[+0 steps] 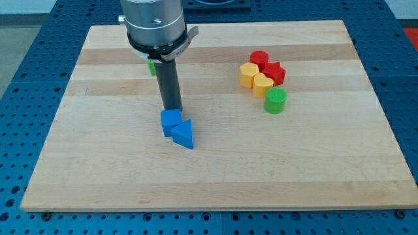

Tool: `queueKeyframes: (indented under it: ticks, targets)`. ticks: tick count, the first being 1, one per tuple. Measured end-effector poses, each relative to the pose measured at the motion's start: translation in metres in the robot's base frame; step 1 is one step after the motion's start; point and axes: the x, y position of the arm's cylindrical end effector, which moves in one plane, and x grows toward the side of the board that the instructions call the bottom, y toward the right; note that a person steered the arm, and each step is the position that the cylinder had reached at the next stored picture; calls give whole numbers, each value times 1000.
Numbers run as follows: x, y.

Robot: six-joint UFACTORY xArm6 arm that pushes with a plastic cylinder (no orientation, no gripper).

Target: Push the green star top of the blue cube

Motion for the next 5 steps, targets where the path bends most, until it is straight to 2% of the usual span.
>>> queueKeyframes:
  ticks: [3, 5]
  targets:
    - [-41, -123]
    - [-123, -141]
